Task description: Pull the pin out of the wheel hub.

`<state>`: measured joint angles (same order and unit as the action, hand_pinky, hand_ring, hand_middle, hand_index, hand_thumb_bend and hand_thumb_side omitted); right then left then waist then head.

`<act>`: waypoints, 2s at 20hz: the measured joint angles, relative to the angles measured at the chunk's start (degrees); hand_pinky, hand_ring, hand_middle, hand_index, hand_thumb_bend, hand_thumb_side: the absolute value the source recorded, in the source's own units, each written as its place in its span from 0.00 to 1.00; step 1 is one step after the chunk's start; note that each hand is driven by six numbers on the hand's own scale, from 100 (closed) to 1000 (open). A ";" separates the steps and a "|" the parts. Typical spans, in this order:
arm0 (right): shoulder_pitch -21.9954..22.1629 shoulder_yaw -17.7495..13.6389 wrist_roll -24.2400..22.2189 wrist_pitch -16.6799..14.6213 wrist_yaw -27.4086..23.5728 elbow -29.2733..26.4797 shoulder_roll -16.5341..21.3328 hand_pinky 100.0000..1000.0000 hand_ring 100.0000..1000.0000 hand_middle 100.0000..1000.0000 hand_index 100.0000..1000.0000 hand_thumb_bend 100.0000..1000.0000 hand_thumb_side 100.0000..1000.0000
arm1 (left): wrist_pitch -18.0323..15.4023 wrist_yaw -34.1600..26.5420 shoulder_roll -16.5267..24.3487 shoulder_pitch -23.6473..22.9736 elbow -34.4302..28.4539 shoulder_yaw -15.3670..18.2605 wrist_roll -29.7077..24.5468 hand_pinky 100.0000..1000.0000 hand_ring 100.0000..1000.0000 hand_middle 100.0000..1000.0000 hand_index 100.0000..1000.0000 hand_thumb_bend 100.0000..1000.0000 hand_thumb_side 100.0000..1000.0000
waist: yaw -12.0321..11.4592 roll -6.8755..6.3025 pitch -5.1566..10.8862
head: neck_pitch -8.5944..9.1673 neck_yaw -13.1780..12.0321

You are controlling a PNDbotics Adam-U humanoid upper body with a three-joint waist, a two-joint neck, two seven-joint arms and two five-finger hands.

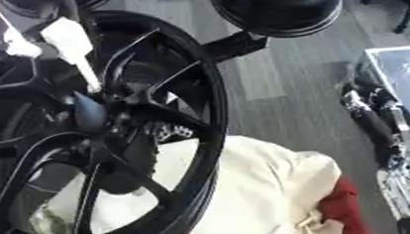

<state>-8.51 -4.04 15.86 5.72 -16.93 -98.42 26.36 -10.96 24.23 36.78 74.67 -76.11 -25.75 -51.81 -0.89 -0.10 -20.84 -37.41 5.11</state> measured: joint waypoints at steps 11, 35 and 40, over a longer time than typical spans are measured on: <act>0.08 -0.14 -0.03 -0.03 0.00 0.01 0.00 0.87 0.74 0.74 0.86 0.07 0.43 | 0.92 -0.19 0.10 0.58 -1.25 1.94 -0.09 0.70 0.51 0.26 0.25 0.20 0.00 | -0.29 0.00 0.04 | -0.27 0.05; 2.49 -1.61 0.91 -0.64 -0.41 0.04 0.10 0.87 0.74 0.74 0.86 0.11 0.41 | 7.74 -7.19 22.80 -20.98 -6.60 19.81 14.40 0.70 0.49 0.25 0.25 0.57 0.00 | -6.06 1.25 2.27 | -2.28 3.37; 2.52 -1.96 1.24 -0.78 -0.50 0.03 0.09 0.87 0.74 0.74 0.86 0.07 0.42 | 9.57 -8.48 26.70 -30.53 -2.10 25.47 20.41 0.70 0.50 0.25 0.26 0.13 0.00 | -6.87 1.96 2.45 | -2.28 3.60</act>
<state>-5.99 -6.00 17.10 4.94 -17.43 -98.39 26.45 -1.39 15.75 63.48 44.14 -78.22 -0.28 -31.40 -7.75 1.86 -18.39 -39.69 8.70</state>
